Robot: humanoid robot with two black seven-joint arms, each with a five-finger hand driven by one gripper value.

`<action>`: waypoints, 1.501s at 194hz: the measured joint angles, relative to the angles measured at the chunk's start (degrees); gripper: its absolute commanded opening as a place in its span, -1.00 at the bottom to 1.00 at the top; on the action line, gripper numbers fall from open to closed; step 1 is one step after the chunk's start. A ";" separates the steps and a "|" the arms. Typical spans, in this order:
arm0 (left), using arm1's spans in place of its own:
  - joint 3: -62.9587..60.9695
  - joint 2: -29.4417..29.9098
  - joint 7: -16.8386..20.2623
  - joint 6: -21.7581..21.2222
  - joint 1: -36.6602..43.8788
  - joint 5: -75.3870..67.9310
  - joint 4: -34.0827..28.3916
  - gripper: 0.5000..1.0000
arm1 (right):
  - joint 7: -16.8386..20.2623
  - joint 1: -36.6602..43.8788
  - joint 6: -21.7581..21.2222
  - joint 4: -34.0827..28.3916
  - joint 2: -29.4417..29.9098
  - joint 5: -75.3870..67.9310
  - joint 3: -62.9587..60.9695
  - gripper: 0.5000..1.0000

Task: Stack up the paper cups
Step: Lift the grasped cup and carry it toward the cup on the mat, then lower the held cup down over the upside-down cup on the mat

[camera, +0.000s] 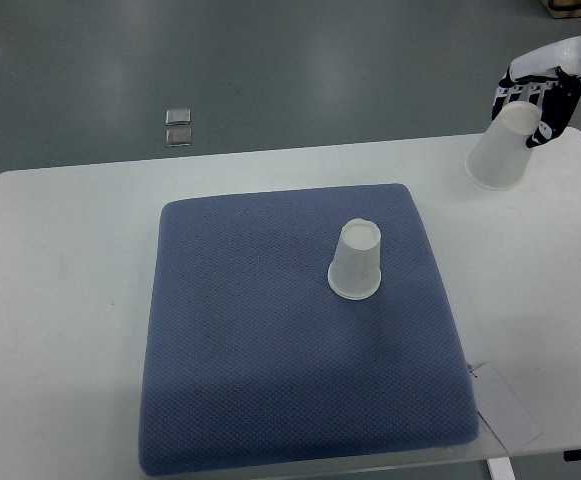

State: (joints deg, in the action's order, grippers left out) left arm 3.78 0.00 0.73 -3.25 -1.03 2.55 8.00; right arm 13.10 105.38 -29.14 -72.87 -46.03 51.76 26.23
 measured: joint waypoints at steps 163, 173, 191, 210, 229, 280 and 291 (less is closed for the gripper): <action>0.00 0.00 0.03 0.00 -0.03 0.00 0.00 1.00 | -0.18 10.81 -5.15 -5.27 10.85 -9.76 -0.12 -0.25; 0.00 0.00 0.03 0.00 -0.02 0.00 0.00 1.00 | -0.18 10.90 -5.31 -5.27 11.44 -10.08 -0.20 -0.24; 0.00 0.00 0.01 0.00 0.00 0.00 0.00 1.00 | -0.24 11.57 -5.72 -5.31 12.61 -11.08 -0.37 -0.24; 0.00 0.00 0.00 0.00 0.00 0.00 0.00 1.00 | -0.26 11.95 -5.84 -5.35 13.64 -12.76 -0.45 -0.24; 0.00 0.00 0.00 0.00 -0.01 0.00 0.00 1.00 | -0.27 12.01 -5.85 -5.34 14.68 -13.94 -0.58 -0.24; 0.00 0.00 0.00 0.00 0.01 0.00 0.00 1.00 | -0.27 11.30 -5.86 -5.27 16.42 -16.10 -0.81 -0.24; 0.00 0.00 0.00 0.00 0.01 0.00 0.00 1.00 | -0.27 10.91 -5.80 -5.27 16.72 -16.14 -0.85 -0.24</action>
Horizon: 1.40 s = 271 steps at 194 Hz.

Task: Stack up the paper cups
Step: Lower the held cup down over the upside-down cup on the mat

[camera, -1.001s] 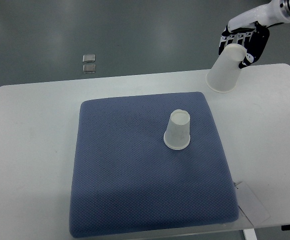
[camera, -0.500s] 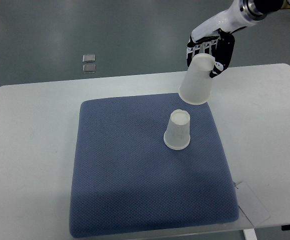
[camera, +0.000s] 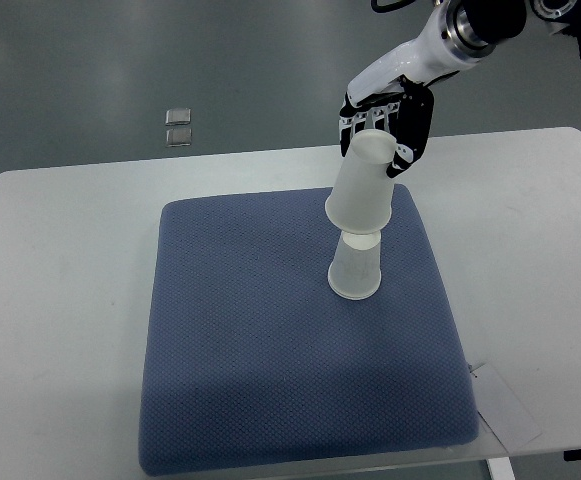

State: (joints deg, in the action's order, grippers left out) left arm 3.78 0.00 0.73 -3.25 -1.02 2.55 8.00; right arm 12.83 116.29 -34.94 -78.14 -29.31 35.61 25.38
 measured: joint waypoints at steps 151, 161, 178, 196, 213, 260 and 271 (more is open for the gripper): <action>0.00 0.00 0.03 0.00 0.01 0.00 0.00 1.00 | 0.00 -4.08 3.00 0.70 1.78 0.82 -0.07 -0.24; 0.00 0.00 0.03 0.00 0.01 0.00 0.00 1.00 | 0.00 -4.20 3.00 0.70 1.78 0.90 -0.05 -0.24; 0.00 0.00 0.03 0.00 0.00 0.00 0.00 1.00 | 0.00 -4.38 3.00 0.70 1.78 1.00 0.00 -0.24; 0.00 0.00 0.02 0.00 -0.02 0.00 0.00 1.00 | 0.00 -4.65 3.01 0.73 1.77 1.10 0.01 -0.24; 0.00 0.00 0.02 0.00 -0.02 0.00 0.00 1.00 | 0.01 -4.91 3.02 0.77 1.77 1.19 0.06 -0.24; 0.00 0.00 0.00 0.00 -0.01 0.00 0.00 1.00 | 0.06 -5.43 3.44 0.78 1.73 2.77 0.20 -0.23; 0.00 0.00 0.00 0.00 -0.01 0.00 0.00 1.00 | 0.06 -5.71 3.55 0.78 1.75 3.03 0.23 -0.23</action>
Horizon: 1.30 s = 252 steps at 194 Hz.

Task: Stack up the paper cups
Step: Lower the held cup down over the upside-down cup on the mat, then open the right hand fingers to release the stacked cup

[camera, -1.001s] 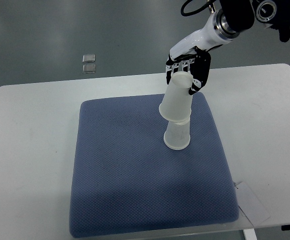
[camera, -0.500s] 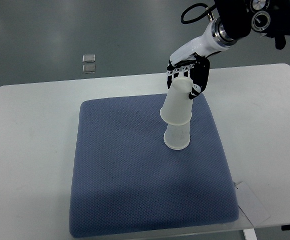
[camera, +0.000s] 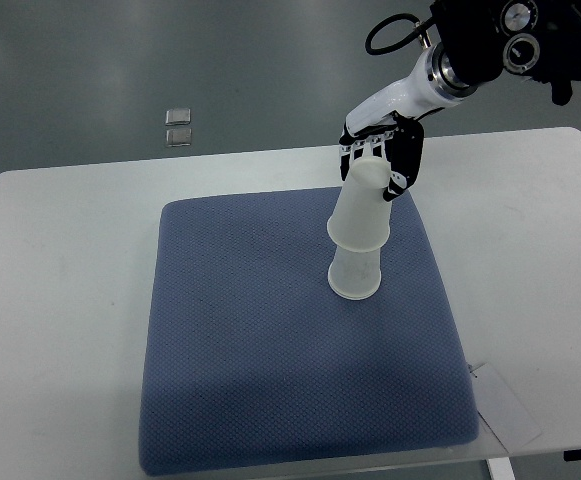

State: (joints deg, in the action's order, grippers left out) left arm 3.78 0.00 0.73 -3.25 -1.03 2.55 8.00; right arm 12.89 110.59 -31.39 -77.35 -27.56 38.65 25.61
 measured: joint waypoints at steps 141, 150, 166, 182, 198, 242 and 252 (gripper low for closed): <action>0.00 0.00 0.03 0.00 0.01 0.00 0.00 1.00 | 0.02 -0.91 0.06 0.02 0.02 0.72 0.05 -0.03; 0.00 0.00 0.03 0.00 0.01 0.00 0.00 1.00 | 0.02 -1.08 0.11 0.06 0.04 0.72 0.05 0.00; 0.00 0.00 0.03 0.00 0.01 0.00 0.00 1.00 | 0.00 -1.38 0.50 0.16 0.04 0.74 0.05 0.01; 0.00 0.00 0.03 0.00 0.01 0.00 0.00 1.00 | -0.03 -1.68 0.74 0.18 0.05 0.90 0.05 0.06; 0.00 0.00 0.03 0.00 0.02 0.00 0.00 1.00 | -0.05 -1.75 0.78 0.18 0.05 0.97 0.05 0.13; 0.00 0.00 0.01 0.00 0.02 0.00 0.00 1.00 | -0.03 -1.78 0.80 0.20 0.05 0.99 0.05 0.30; 0.00 0.00 0.01 0.00 0.01 0.00 0.00 1.00 | -0.02 -1.78 0.81 0.20 0.05 1.00 0.05 0.32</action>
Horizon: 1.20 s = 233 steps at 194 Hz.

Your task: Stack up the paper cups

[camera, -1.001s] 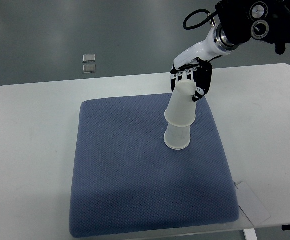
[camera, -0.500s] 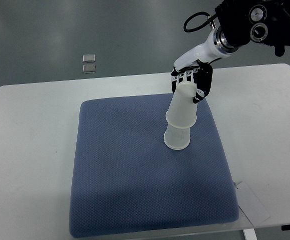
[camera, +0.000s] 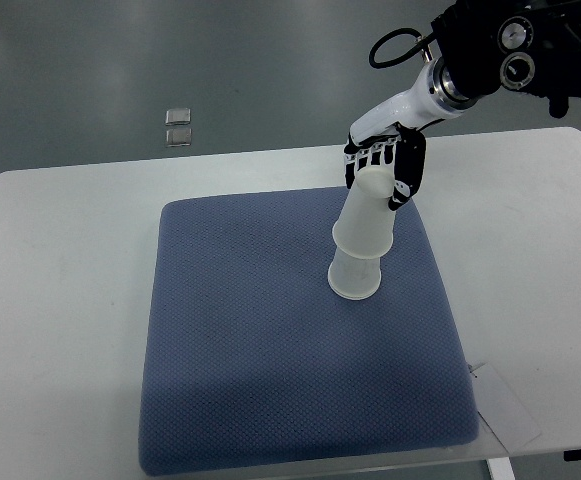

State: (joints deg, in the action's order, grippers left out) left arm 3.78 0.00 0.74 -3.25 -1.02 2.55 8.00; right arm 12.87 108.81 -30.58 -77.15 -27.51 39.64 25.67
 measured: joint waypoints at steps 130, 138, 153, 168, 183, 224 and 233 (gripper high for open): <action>0.00 0.00 0.03 0.00 -0.01 0.00 0.00 1.00 | -0.40 -3.52 2.71 5.17 -1.30 -1.65 -3.19 0.41; 0.00 0.00 0.04 0.00 -0.01 0.00 0.00 1.00 | -0.62 -5.47 3.13 6.52 -1.68 -2.07 -5.12 0.41; 0.00 0.00 0.04 0.00 -0.02 0.00 0.00 1.00 | -0.85 -9.64 3.96 8.94 -2.67 -2.77 -9.32 0.41; 0.00 0.00 0.03 0.00 -0.04 0.00 0.00 1.00 | -1.19 -14.29 5.52 11.05 -3.47 -4.04 -14.28 0.41; 0.00 0.00 0.03 0.00 -0.04 0.00 0.00 1.00 | -1.99 -19.16 7.42 12.93 -4.34 -6.81 -19.64 0.41; 0.00 0.00 0.02 0.00 -0.02 0.00 0.00 1.00 | -3.65 -32.93 11.98 17.60 -5.23 -20.44 -35.82 0.41; 0.00 0.00 0.02 0.00 -0.02 0.00 0.00 1.00 | -4.18 -35.47 12.49 18.32 -5.19 -22.63 -39.17 0.41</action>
State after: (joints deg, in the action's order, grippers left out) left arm 3.78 0.00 0.76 -3.25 -1.04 2.55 8.00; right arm 8.69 73.33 -18.09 -58.84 -32.70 17.02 -13.50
